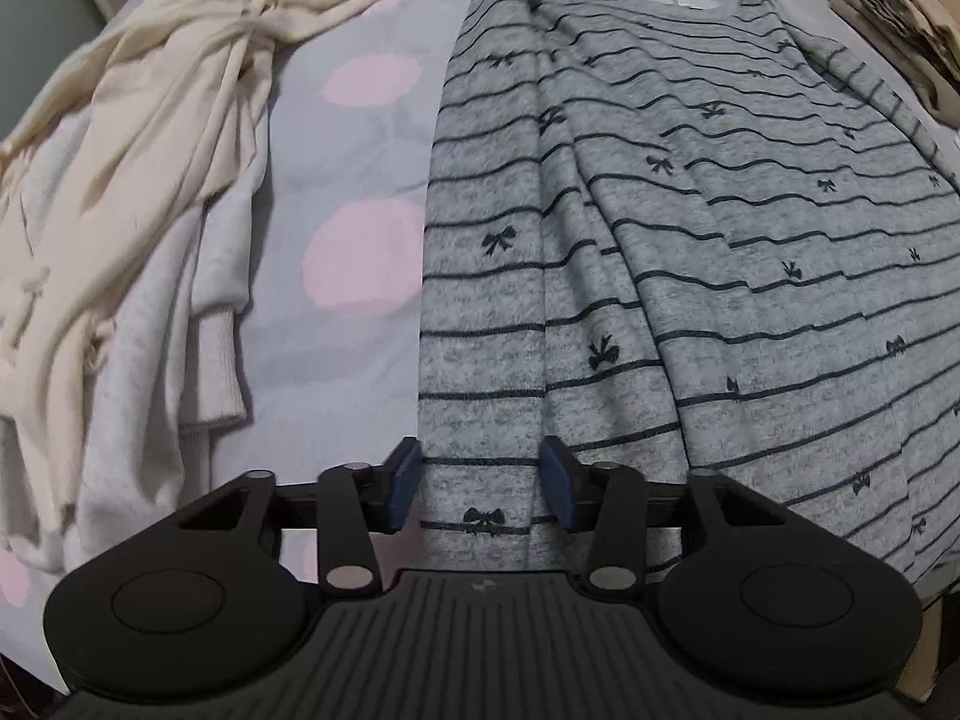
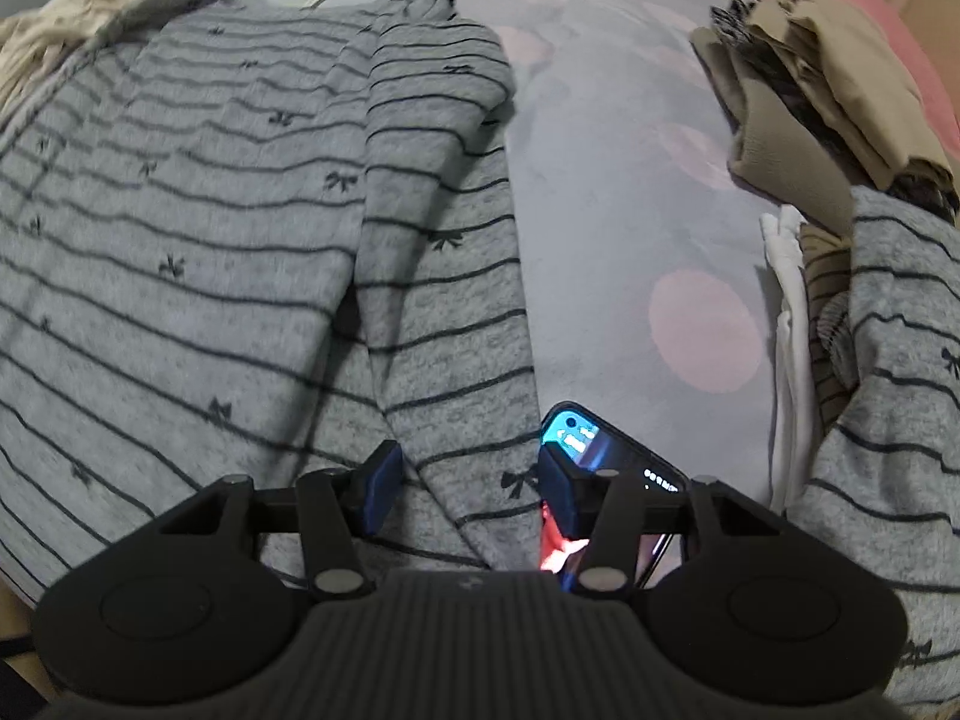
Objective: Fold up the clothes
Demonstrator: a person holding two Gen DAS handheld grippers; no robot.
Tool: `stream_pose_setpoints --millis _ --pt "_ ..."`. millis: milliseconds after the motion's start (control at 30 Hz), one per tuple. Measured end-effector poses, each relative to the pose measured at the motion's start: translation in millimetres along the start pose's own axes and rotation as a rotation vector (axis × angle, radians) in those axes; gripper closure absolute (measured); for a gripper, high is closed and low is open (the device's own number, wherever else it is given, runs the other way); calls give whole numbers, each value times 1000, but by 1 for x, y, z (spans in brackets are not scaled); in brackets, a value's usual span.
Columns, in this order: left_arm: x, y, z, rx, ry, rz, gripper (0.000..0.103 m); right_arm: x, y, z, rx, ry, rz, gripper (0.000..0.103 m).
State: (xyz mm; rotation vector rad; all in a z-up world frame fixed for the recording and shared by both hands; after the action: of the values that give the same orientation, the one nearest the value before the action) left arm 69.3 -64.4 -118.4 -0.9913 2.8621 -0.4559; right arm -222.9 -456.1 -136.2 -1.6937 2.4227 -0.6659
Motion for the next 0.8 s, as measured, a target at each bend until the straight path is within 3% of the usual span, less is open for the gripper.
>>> stream_pose_setpoints --millis 67,100,133,167,500,700,800 --pt "0 0 3 -5 9 -16 93 -1 0 1 14 27 -19 61" --pt "0 -1 3 -4 7 -16 101 0 0 1 22 48 -24 77" --pt "1 -2 2 7 6 -13 102 2 -1 0 24 65 -18 92" --pt "2 -3 -1 21 4 -9 102 5 -2 0 23 79 -3 97" --pt "-30 -46 -76 250 12 -153 103 38 -30 -40 132 98 140 98" --pt "-65 -95 -120 360 -44 -214 103 72 -75 -68 201 102 245 98" --pt "-83 -119 -139 400 -90 -230 103 88 -102 -80 225 157 252 98"
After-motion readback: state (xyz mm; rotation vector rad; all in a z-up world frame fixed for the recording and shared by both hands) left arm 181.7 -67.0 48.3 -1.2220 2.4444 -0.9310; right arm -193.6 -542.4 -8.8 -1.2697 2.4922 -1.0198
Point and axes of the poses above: each gripper's, at about its wrist camera, not at the fingertips, and z roughly the way its jaws point, x to its right, y to its underside, the point moved 5 cm from there along z, roughly the way its jaws point, and after that the axes turned 3 degrees about y, right-handed, at the moved point
